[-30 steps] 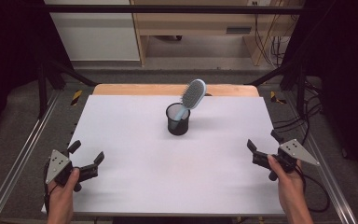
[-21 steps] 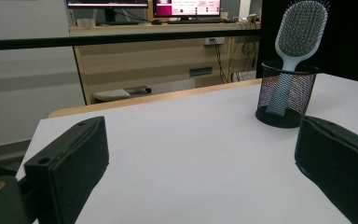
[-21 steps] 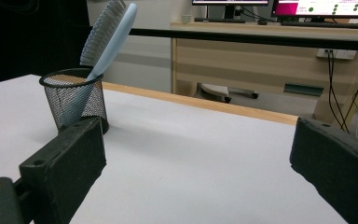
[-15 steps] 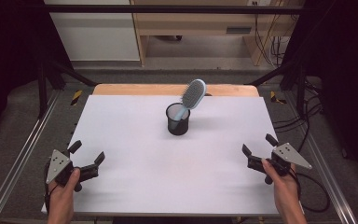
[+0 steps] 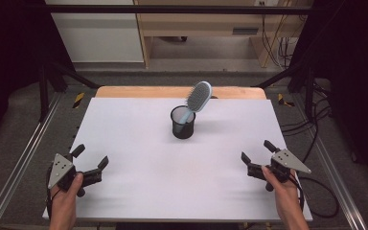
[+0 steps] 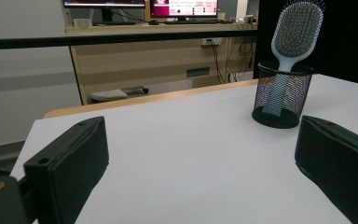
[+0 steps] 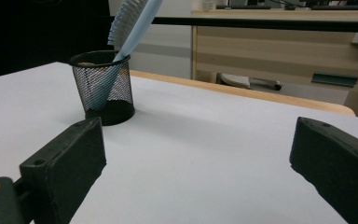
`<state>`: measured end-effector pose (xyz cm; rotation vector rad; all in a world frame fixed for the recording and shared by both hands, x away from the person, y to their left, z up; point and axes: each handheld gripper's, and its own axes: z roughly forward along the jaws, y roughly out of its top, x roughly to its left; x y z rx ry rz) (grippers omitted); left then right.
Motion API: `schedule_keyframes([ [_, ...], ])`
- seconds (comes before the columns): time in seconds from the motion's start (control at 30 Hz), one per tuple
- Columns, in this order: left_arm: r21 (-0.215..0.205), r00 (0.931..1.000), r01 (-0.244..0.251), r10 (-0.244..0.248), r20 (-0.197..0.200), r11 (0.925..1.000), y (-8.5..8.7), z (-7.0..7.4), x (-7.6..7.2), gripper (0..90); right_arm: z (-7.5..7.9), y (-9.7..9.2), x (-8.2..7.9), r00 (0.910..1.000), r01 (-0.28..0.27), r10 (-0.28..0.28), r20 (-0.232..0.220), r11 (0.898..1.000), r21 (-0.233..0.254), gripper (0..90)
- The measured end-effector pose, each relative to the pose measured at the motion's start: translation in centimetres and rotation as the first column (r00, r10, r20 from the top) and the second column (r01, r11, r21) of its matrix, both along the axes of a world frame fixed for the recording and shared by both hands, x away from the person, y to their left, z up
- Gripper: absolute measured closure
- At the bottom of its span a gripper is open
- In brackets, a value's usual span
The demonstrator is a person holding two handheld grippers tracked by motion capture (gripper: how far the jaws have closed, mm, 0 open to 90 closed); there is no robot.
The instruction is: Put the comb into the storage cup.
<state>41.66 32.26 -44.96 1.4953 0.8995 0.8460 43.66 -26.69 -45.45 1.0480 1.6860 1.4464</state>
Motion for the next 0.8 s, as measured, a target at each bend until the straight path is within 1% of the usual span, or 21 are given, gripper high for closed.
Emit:
schedule_keyframes([
  [0.13,-0.004,1.0000,0.004,-0.004,-0.001,1.0000,-0.1,0.0,0.0,3.0,-0.2,0.3,0.1,0.9999,-0.011,0.011,0.002,1.000,0.002,3.8],
  [0.4,-0.022,0.9997,0.025,-0.025,-0.001,0.9995,-0.3,0.0,0.0,2.8,-0.6,0.8,0.4,0.9995,-0.032,0.032,0.002,0.999,-0.012,4.0],
  [0.57,-0.028,0.9992,0.039,-0.039,0.001,0.9988,-0.6,0.0,0.1,2.6,-1.2,1.3,0.6,0.9982,-0.056,0.055,-0.022,0.997,-0.045,3.9],
  [0.67,-0.035,0.9987,0.051,-0.051,0.004,0.9981,-0.9,0.0,0.1,1.9,-1.4,1.7,0.7,0.9973,-0.071,0.070,-0.022,0.995,-0.069,3.8],
  [0.73,-0.037,0.9984,0.057,-0.057,0.008,0.9977,-1.0,0.0,0.1,1.2,-1.6,1.9,0.7,0.9965,-0.082,0.080,-0.023,0.994,-0.077,3.7],
  [0.8,-0.044,0.9982,0.060,-0.060,0.003,0.9972,-1.1,0.1,0.2,0.8,-1.6,2.1,0.6,0.9960,-0.088,0.087,-0.023,0.993,-0.079,3.6],
])
